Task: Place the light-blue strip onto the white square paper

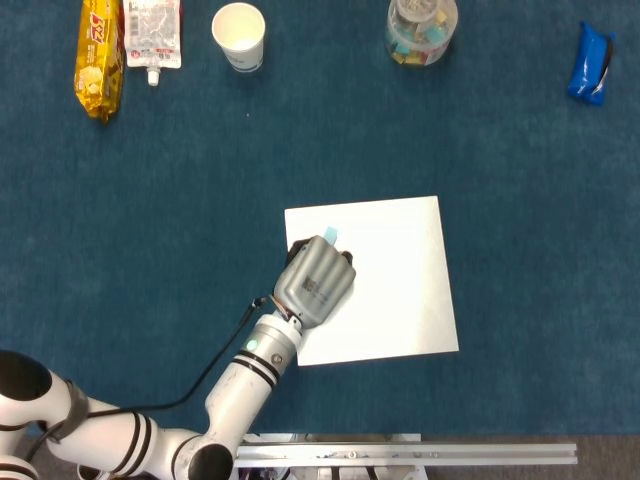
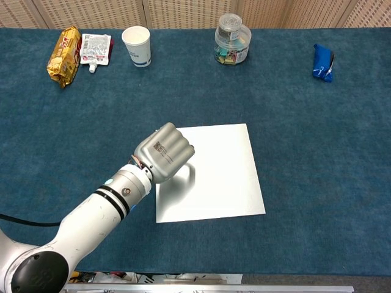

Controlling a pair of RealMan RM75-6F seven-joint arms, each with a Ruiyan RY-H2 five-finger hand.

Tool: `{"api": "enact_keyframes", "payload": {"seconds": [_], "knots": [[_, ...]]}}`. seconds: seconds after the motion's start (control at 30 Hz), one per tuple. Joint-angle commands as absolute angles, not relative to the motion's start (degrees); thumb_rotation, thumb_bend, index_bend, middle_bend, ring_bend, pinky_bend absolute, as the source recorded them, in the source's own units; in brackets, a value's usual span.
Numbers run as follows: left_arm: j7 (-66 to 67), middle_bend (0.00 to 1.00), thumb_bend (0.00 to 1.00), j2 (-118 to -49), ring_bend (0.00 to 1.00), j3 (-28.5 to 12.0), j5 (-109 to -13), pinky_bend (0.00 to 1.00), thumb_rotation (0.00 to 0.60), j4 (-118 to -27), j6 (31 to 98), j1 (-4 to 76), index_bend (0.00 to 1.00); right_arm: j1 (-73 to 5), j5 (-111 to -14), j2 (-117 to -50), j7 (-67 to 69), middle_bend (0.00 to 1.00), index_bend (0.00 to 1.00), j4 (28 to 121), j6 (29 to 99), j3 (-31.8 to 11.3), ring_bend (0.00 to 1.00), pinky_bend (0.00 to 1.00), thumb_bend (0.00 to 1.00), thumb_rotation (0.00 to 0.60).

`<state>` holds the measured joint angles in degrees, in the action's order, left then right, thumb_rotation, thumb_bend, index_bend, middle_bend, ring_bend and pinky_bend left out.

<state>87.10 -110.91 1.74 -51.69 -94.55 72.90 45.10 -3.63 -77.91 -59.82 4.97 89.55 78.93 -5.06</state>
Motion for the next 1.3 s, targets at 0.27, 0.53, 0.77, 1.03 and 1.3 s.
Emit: {"api": "enact_keyframes", "payload": {"seconds": [0.27, 0.53, 0.77, 1.03, 1.3], "knots": [[87.38, 1.00, 0.38, -110.77, 1.00, 2.82, -51.38, 1.00, 0.553, -95.43, 73.34, 45.08, 0.40, -3.40, -77.95, -59.51, 4.75, 0.37, 0.15, 89.99, 79.33, -5.10, 0.25, 0.20, 0.13, 0.600], [88.38, 1.00, 0.38, -110.93, 1.00, 2.77, -49.83, 1.00, 0.555, -95.43, 73.75, 45.24, 0.40, -3.33, -77.98, -59.46, 4.64, 0.37, 0.15, 90.16, 79.37, -5.07, 0.25, 0.20, 0.13, 0.600], [88.97, 1.00, 0.38, -110.89, 1.00, 2.76, -48.40, 1.00, 0.555, -95.95, 73.95, 45.49, 0.40, -3.33, -78.06, -59.39, 4.53, 0.37, 0.15, 90.29, 79.42, -5.09, 0.25, 0.21, 0.13, 0.600], [88.65, 1.00, 0.38, -110.70, 1.00, 2.66, -47.99, 1.00, 0.559, -96.48, 74.26, 45.87, 0.40, -3.27, -78.17, -59.15, 4.41, 0.37, 0.15, 90.57, 79.72, -5.20, 0.25, 0.20, 0.13, 0.600], [87.01, 1.00, 0.38, -109.13, 1.00, 1.90, -48.38, 1.00, 0.571, -99.11, 75.42, 45.85, 0.40, -3.54, -78.82, -58.98, 4.28, 0.37, 0.15, 90.94, 79.71, -5.19, 0.25, 0.20, 0.13, 0.600]]}}
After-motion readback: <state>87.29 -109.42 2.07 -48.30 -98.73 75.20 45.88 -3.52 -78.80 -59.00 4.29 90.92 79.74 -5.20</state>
